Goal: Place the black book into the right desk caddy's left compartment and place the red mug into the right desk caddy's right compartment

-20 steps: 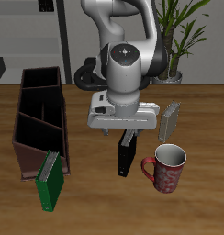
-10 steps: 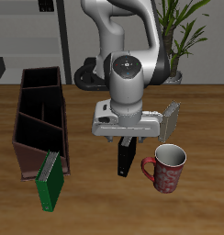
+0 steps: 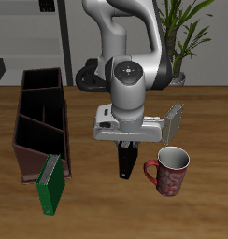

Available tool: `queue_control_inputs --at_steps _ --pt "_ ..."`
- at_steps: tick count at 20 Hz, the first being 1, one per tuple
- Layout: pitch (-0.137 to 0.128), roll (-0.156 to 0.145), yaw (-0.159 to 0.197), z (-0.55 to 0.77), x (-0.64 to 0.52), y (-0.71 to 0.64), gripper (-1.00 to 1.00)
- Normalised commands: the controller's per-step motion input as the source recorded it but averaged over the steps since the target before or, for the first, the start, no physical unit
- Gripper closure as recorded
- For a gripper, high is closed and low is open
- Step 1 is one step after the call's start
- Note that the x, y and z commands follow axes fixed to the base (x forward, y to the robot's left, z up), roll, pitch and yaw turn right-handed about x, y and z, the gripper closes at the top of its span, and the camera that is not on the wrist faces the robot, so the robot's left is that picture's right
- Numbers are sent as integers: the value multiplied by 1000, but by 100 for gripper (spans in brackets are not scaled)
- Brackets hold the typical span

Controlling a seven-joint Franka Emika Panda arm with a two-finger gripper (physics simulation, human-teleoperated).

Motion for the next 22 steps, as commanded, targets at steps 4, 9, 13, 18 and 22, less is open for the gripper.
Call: queue_control_inputs --at_steps 4,9,13,18,22 --pt "-32 -3 0 418 -155 -89 100" --pt "-30 -14 0 492 -157 -147 100" --pt "-27 -19 29 746 -217 -280 100" --pt "9 7 13 596 -121 -314 100" --pt "33 80 2 657 -122 -522 100"
